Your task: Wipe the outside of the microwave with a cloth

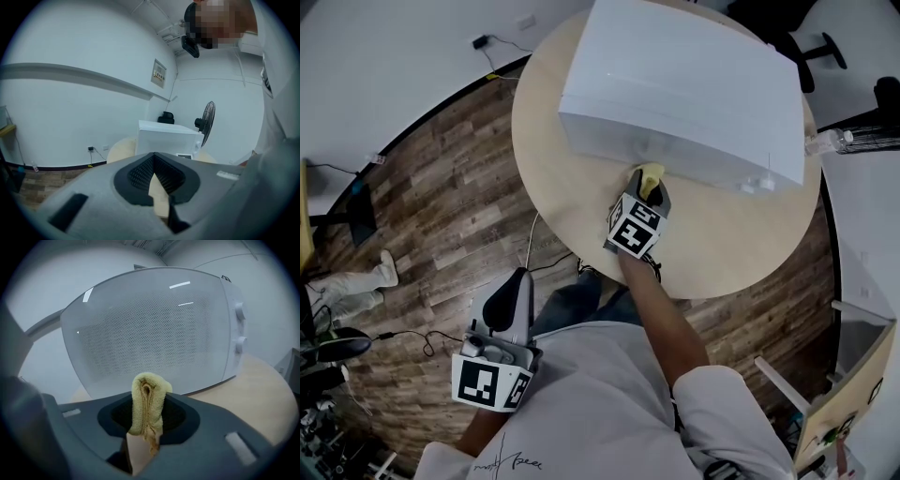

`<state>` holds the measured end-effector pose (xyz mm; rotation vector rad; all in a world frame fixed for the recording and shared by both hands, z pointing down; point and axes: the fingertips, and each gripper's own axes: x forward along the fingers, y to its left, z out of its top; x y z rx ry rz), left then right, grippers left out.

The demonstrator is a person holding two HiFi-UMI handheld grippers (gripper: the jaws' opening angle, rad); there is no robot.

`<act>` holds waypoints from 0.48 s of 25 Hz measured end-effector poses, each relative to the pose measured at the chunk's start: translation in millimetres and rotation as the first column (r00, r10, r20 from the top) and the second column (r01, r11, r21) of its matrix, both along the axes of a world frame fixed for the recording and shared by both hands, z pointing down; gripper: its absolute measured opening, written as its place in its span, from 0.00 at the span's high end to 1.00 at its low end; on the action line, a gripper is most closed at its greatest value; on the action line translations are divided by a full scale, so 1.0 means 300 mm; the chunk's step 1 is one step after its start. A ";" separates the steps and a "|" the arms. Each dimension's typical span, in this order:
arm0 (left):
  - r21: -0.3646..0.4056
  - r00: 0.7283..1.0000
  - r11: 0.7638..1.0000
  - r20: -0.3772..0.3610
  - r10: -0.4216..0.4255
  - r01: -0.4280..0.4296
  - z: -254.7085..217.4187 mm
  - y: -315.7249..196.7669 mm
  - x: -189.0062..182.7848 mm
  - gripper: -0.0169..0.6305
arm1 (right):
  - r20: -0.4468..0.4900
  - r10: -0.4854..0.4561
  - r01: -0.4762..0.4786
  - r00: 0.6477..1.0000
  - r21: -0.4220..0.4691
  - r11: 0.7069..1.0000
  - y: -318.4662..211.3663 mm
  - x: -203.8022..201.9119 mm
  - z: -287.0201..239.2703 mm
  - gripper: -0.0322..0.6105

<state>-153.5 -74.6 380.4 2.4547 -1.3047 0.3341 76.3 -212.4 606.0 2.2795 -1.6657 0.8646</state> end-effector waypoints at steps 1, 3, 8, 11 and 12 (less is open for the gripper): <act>0.000 1.000 1.000 0.001 -0.004 0.004 0.001 -0.005 -0.014 0.97 | 0.005 -0.003 0.003 1.000 -0.002 1.000 -0.007 -0.018 0.003 0.74; 0.000 1.000 1.000 0.002 -0.008 0.008 0.004 -0.016 -0.038 0.97 | 0.016 -0.009 0.010 1.000 -0.005 1.000 -0.019 -0.052 0.009 0.74; -0.009 1.000 1.000 -0.001 -0.025 0.025 0.018 -0.033 -0.085 0.97 | 0.037 -0.030 0.031 0.999 -0.015 0.999 -0.050 -0.132 0.024 0.74; -0.011 1.000 1.000 0.001 -0.029 0.029 0.023 -0.047 -0.102 0.97 | 0.045 -0.049 0.050 0.998 -0.021 0.999 -0.069 -0.178 0.036 0.74; -0.011 1.000 0.999 0.001 -0.031 0.031 0.023 -0.052 -0.109 0.97 | 0.048 -0.054 0.055 0.997 -0.022 0.998 -0.075 -0.192 0.039 0.74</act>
